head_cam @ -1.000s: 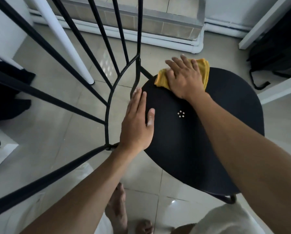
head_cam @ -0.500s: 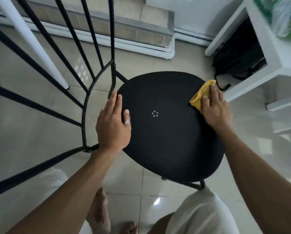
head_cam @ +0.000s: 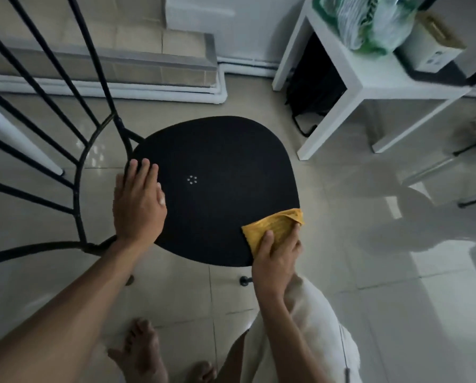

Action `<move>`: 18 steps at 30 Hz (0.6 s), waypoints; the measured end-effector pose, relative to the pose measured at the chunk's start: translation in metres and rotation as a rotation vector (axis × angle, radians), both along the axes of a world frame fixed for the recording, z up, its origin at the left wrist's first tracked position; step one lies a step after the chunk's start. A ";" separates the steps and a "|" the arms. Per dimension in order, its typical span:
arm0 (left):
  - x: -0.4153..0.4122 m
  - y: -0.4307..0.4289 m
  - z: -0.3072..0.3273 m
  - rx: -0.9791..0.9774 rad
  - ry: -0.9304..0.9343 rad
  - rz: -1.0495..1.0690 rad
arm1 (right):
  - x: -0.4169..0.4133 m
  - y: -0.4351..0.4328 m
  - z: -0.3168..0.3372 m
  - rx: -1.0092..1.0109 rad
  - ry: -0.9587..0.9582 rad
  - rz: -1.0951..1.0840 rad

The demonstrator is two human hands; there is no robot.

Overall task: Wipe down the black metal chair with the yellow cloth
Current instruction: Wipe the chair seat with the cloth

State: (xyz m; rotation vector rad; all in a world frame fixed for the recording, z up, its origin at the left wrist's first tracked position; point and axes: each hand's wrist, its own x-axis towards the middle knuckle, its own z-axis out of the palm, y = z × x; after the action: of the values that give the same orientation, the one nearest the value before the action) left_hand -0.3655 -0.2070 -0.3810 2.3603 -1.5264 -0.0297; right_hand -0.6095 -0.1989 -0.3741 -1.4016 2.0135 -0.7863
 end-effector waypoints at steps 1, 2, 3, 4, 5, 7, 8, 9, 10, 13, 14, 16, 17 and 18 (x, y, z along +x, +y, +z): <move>-0.006 -0.001 0.002 0.030 -0.019 -0.080 | -0.003 -0.002 0.001 -0.006 -0.037 0.005; -0.015 -0.001 0.004 0.067 -0.027 -0.146 | -0.008 -0.006 -0.002 -0.009 -0.067 0.024; -0.029 -0.002 0.005 0.105 -0.035 -0.202 | -0.013 -0.011 -0.002 -0.002 -0.097 0.046; -0.048 -0.004 0.005 0.136 -0.050 -0.263 | -0.017 -0.016 -0.003 0.012 -0.131 0.060; -0.070 -0.006 0.005 0.161 -0.063 -0.336 | -0.021 -0.019 -0.003 0.023 -0.163 0.075; -0.114 -0.012 0.002 0.216 -0.096 -0.482 | -0.028 -0.024 -0.002 0.044 -0.244 0.096; -0.129 -0.015 0.002 0.237 -0.118 -0.511 | -0.033 -0.027 -0.001 0.061 -0.287 0.122; -0.138 -0.018 0.002 0.248 -0.136 -0.506 | -0.041 -0.031 -0.002 0.102 -0.330 0.168; -0.141 -0.019 0.004 0.248 -0.146 -0.482 | -0.051 -0.037 -0.002 0.162 -0.371 0.234; -0.139 -0.017 0.006 0.231 -0.142 -0.457 | -0.088 -0.049 -0.003 0.346 -0.572 0.524; -0.139 -0.017 0.006 0.229 -0.139 -0.455 | -0.097 -0.051 -0.006 0.380 -0.588 0.614; -0.141 -0.019 0.006 0.233 -0.118 -0.452 | -0.104 -0.045 -0.010 0.411 -0.461 0.779; -0.142 -0.019 0.006 0.236 -0.112 -0.447 | -0.104 -0.039 -0.017 0.395 -0.364 0.835; -0.142 -0.019 0.007 0.234 -0.108 -0.443 | -0.103 -0.034 -0.025 0.357 -0.278 0.865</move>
State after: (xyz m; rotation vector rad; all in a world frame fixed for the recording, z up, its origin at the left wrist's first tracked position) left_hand -0.5071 -0.2259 -0.3741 2.1659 -2.1763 -0.1966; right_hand -0.7125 -0.2325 -0.3993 -1.6194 1.0821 -0.1982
